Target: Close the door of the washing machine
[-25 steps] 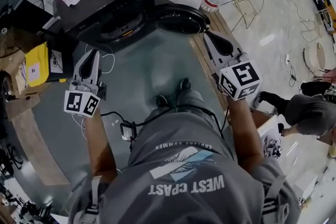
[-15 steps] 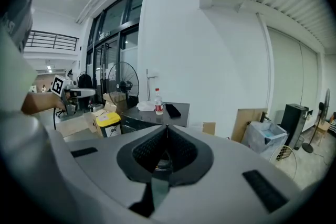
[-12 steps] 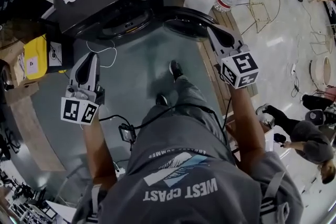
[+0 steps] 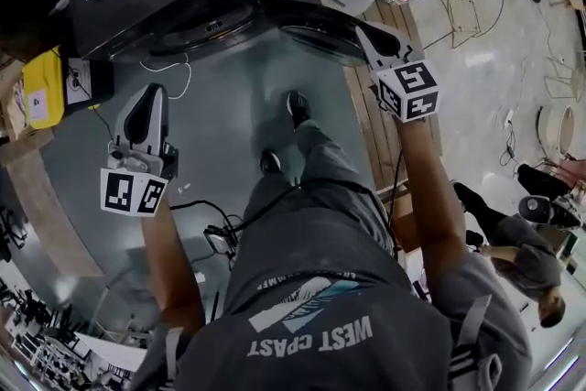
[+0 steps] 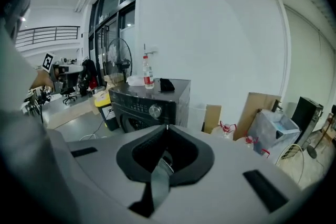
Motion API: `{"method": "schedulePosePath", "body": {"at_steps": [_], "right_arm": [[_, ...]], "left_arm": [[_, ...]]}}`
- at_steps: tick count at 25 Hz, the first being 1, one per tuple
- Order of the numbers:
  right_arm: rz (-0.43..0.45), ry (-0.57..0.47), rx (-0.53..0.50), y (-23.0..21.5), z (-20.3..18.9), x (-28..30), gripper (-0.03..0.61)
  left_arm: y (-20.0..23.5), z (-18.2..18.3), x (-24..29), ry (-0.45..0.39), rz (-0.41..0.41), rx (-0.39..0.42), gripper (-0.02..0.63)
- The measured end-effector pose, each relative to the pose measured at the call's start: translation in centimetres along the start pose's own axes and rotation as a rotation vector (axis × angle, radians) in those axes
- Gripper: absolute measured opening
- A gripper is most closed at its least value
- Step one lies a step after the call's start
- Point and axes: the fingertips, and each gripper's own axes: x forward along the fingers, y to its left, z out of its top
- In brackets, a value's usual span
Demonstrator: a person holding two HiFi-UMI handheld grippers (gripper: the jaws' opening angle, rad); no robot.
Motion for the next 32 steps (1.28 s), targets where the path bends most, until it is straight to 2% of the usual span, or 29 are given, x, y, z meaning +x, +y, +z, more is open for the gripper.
{"method": "schedulePosePath", "body": {"at_steps": [10,19,26,32], "right_arm": [[0.08,0.196,-0.063,-3.7,-7.8,7.2,0.069],[0.15,0.348,-0.063,-6.5,-13.8,11.3,0.121],[0.191,0.418,-0.06,-7.9,-16.1,12.8,0.155],[0.219,0.468,-0.041,-7.6,-16.7,13.2,0.146]], "left_arm": [[0.1,-4.5,1.9,0.046,0.039,-0.081,0.037],[0.3,-7.2,2.7,0.07,0.071,-0.138,0.037],[-0.2,-8.9,3.2,0.073,0.076,-0.173,0.037],[0.2,-9.7,2.1,0.066,0.095,-0.189,0.037]]}}
